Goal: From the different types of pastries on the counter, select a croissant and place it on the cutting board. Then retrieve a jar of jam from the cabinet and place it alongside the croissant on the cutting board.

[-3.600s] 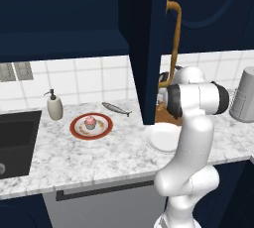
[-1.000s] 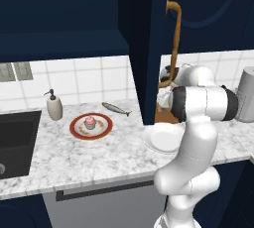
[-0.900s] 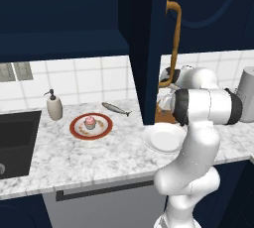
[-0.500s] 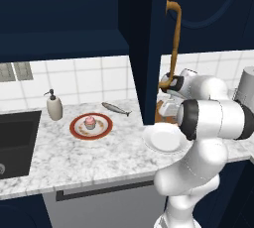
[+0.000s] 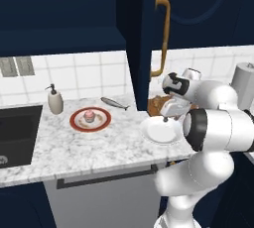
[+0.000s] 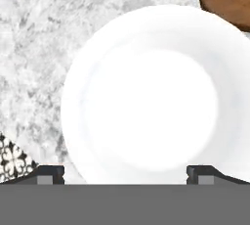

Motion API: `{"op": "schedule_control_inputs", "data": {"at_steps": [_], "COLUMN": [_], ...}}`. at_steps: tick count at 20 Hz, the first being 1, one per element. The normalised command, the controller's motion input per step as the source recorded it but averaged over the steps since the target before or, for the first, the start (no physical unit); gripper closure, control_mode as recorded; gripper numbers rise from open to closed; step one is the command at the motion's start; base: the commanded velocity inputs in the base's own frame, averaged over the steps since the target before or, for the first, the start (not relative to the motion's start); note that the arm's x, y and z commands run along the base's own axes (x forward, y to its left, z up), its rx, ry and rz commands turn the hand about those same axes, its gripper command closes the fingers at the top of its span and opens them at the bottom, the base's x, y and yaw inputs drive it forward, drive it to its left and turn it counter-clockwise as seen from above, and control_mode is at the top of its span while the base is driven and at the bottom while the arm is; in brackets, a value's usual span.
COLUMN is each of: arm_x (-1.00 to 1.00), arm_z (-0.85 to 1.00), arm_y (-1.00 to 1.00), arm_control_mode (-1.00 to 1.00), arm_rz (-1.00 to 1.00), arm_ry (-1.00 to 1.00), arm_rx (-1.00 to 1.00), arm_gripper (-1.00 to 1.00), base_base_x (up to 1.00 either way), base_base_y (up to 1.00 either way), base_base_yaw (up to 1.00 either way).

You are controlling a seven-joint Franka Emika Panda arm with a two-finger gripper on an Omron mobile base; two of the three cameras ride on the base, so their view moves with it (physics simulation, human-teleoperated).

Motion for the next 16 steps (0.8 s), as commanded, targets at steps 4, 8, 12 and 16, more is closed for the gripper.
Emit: {"op": "schedule_control_inputs", "data": {"at_steps": [4, 8, 12, 16], "arm_x": [0.00, 0.00, 0.00, 0.00], "arm_z": [0.00, 0.00, 0.00, 0.00], "arm_y": [0.00, 0.00, 0.00, 0.00], "arm_control_mode": [1.00, 1.00, 1.00, 1.00], "arm_rz": [0.00, 0.00, 0.00, 0.00], "arm_ry": [0.00, 0.00, 0.00, 0.00], "arm_rx": [0.00, 0.00, 0.00, 0.00], "arm_gripper": [-1.00, -1.00, -1.00, -1.00], "base_base_x": [-1.00, -1.00, -0.85, -0.44], "base_base_y": [0.10, 0.22, 0.73, 1.00], "base_base_yaw": [0.00, 0.02, 0.09, 0.00]}}
